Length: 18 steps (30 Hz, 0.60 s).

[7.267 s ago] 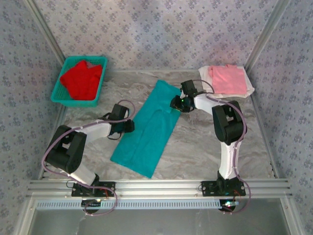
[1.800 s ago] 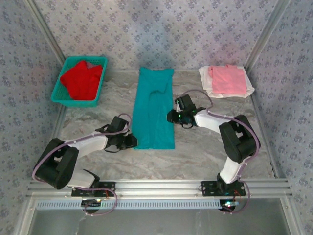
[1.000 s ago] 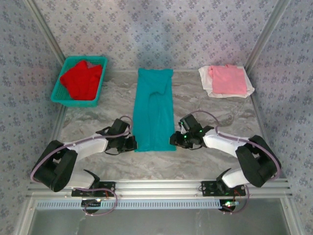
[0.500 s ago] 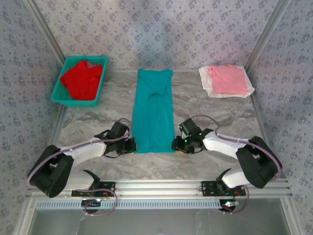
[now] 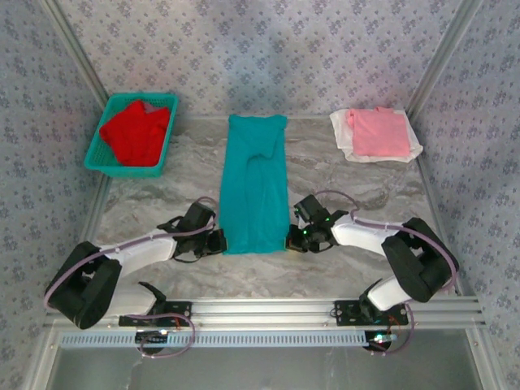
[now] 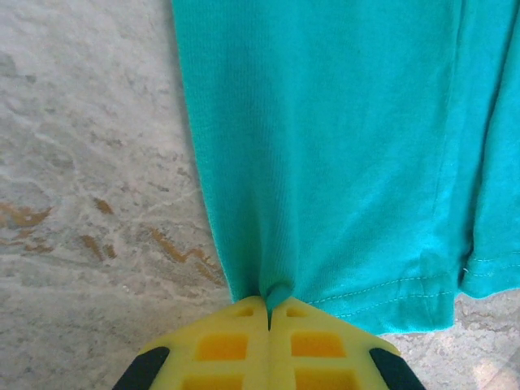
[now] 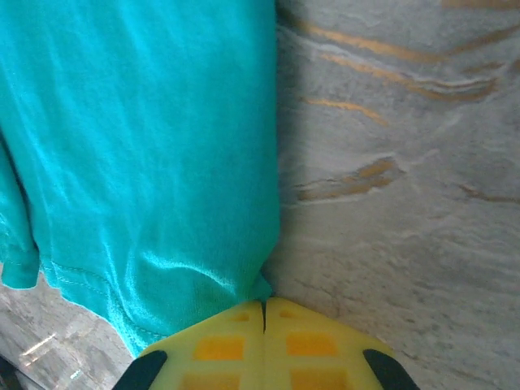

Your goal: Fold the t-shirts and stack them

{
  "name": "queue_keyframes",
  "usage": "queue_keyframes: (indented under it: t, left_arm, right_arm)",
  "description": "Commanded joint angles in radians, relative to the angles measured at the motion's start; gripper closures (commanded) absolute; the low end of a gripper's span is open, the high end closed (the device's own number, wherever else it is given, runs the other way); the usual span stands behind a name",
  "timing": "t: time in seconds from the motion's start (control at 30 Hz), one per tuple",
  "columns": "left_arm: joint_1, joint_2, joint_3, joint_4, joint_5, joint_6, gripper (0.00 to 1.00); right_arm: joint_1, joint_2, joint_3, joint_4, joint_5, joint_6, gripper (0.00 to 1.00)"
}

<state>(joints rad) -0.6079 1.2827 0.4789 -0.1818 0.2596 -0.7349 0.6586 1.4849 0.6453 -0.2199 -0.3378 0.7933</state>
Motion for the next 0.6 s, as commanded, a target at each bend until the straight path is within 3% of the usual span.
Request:
queue_keyframes:
  t: [0.0, 0.3, 0.57]
  left_arm:
    - [-0.006, -0.024, -0.024, -0.043, -0.024, -0.008, 1.0]
    - [-0.012, -0.051, -0.061, -0.075, -0.017, -0.013, 1.0]
    - [-0.087, -0.085, -0.078, -0.13, -0.05, -0.047, 1.0]
  right_arm:
    - [0.009, 0.003, -0.002, 0.025, 0.004, -0.018, 1.0]
    - [0.003, -0.035, -0.052, -0.007, -0.003, -0.035, 1.0]
    - [0.032, -0.127, -0.133, -0.045, 0.005, -0.027, 1.0]
